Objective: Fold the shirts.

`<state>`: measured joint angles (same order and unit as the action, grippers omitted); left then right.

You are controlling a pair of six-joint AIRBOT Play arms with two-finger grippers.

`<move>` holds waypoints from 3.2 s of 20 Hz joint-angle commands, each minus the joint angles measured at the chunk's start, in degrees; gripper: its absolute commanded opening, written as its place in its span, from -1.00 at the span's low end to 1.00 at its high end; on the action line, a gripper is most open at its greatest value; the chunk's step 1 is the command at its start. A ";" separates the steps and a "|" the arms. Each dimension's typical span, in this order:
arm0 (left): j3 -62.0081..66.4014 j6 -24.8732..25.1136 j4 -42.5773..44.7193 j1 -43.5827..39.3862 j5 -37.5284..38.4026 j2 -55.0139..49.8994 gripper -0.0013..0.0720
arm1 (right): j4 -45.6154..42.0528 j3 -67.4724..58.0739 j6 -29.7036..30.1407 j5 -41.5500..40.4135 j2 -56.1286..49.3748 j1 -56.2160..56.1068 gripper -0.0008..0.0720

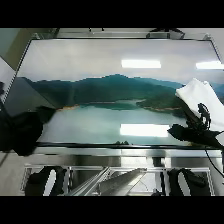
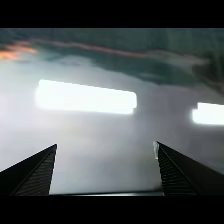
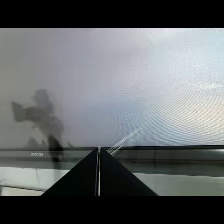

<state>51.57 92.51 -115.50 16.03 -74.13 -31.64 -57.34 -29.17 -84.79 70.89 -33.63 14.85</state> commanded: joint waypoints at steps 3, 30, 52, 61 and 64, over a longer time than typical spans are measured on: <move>11.47 1.09 16.74 22.38 0.39 -15.74 0.88 | 0.04 0.04 -0.02 0.02 0.04 -0.04 -0.92; 15.17 16.09 -16.35 29.70 -5.53 -38.05 -0.93 | 1.09 0.04 3.65 -1.05 0.04 -0.04 -0.92; 34.82 11.17 -13.90 -40.26 5.79 -56.13 -0.92 | 2.32 0.04 8.50 -4.50 0.02 0.07 -0.84; 34.84 12.96 -13.07 -24.30 8.79 -59.14 0.93 | 2.34 -0.02 3.80 -10.75 -10.49 0.04 0.39; 34.99 14.01 -13.09 -22.73 12.20 -64.57 0.93 | 2.64 -0.02 5.51 -13.57 -18.34 0.04 0.39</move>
<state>86.48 105.16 -128.79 -8.99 -65.19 -92.44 -54.98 -29.15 -80.16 60.18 -45.50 14.87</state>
